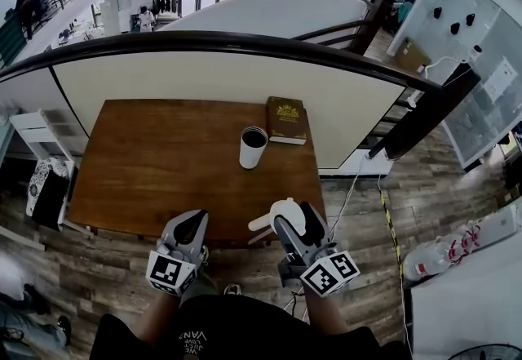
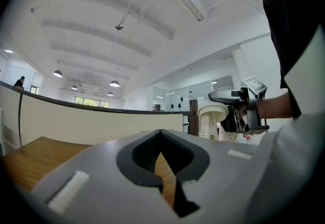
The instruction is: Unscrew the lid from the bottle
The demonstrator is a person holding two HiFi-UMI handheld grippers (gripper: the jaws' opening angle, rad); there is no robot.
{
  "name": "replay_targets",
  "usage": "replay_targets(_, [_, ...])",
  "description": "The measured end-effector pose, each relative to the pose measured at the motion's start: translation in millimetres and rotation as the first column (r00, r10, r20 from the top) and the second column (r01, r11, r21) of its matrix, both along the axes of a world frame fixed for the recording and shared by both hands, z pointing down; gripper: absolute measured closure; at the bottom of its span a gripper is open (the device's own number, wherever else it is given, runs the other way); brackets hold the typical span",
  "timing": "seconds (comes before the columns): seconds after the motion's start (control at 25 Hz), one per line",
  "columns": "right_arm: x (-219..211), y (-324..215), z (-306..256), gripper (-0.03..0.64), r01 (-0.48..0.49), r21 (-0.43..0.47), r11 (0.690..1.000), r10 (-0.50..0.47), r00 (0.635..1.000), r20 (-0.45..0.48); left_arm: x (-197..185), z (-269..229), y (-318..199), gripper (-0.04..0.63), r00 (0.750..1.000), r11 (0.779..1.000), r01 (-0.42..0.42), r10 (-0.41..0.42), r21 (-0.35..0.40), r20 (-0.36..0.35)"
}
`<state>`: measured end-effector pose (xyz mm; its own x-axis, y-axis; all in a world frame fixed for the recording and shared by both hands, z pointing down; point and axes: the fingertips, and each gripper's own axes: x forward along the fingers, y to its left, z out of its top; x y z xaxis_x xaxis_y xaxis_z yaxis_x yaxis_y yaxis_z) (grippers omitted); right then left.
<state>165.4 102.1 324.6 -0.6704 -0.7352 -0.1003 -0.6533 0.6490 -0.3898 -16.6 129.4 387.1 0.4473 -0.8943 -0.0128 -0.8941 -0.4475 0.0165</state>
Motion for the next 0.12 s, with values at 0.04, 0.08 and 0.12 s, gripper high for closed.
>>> replay_targets(0.04, [0.3, 0.1, -0.5, 0.262, 0.001, 0.001, 1.000, -0.001, 1.000, -0.001, 0.1, 0.5, 0.4, 0.584, 1.000, 1.000, 0.001, -0.001, -0.003, 0.001])
replay_targets(0.08, [0.6, 0.4, -1.1, 0.262, 0.001, 0.002, 1.000, -0.001, 1.000, -0.002, 0.3, 1.1, 0.9, 0.584, 1.000, 1.000, 0.001, -0.001, -0.006, 0.002])
replay_targets(0.12, [1.0, 0.6, -1.7, 0.262, 0.001, 0.002, 1.000, -0.001, 1.000, -0.004, 0.5, 1.8, 1.5, 0.584, 1.000, 1.000, 0.002, -0.002, -0.010, 0.003])
